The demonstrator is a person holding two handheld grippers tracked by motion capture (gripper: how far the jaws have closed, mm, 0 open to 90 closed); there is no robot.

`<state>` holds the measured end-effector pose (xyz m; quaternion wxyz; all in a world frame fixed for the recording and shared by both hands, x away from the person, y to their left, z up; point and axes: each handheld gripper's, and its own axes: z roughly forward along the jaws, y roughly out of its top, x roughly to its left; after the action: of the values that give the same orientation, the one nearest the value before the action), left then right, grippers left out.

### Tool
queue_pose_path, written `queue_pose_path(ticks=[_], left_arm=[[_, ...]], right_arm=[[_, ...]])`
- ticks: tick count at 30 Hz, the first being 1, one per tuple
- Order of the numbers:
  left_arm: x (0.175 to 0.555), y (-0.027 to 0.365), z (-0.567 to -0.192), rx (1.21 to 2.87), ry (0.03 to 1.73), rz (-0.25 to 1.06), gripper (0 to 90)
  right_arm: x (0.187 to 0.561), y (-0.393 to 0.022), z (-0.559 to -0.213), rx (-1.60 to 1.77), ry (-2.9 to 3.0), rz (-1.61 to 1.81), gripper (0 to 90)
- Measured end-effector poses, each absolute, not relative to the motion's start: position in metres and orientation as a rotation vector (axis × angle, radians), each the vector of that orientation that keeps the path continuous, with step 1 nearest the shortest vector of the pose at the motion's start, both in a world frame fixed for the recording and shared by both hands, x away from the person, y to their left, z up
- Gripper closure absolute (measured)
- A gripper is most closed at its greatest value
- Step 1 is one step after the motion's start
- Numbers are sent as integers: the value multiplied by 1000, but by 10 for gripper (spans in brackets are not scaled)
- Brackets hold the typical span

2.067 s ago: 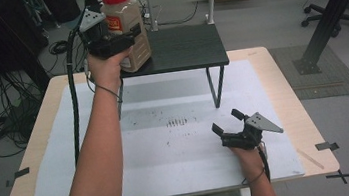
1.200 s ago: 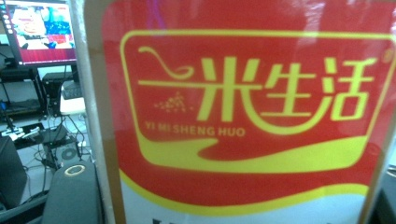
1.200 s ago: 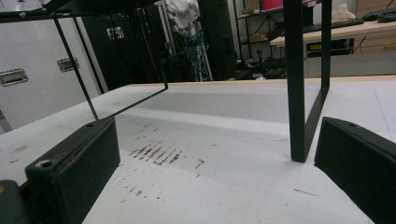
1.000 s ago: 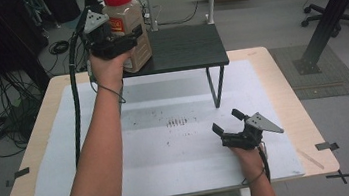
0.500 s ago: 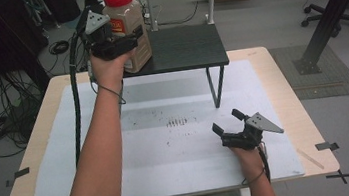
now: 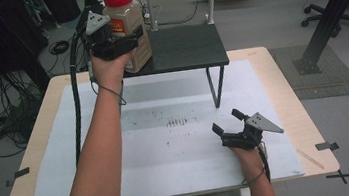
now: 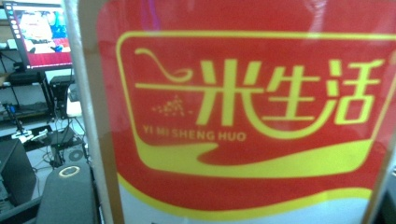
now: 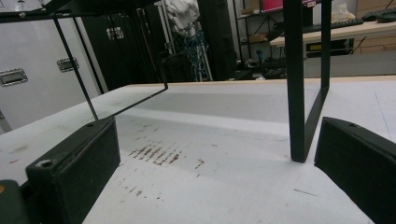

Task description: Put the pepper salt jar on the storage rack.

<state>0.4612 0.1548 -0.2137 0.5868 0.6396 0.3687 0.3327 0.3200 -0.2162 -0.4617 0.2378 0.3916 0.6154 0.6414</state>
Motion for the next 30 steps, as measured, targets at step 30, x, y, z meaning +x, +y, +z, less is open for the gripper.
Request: queue_pose_path(ticks=[30], left_arm=[[460, 153, -214, 1503, 886, 804, 2]], right_arm=[[320, -217, -462, 1073, 1681, 1761, 0]])
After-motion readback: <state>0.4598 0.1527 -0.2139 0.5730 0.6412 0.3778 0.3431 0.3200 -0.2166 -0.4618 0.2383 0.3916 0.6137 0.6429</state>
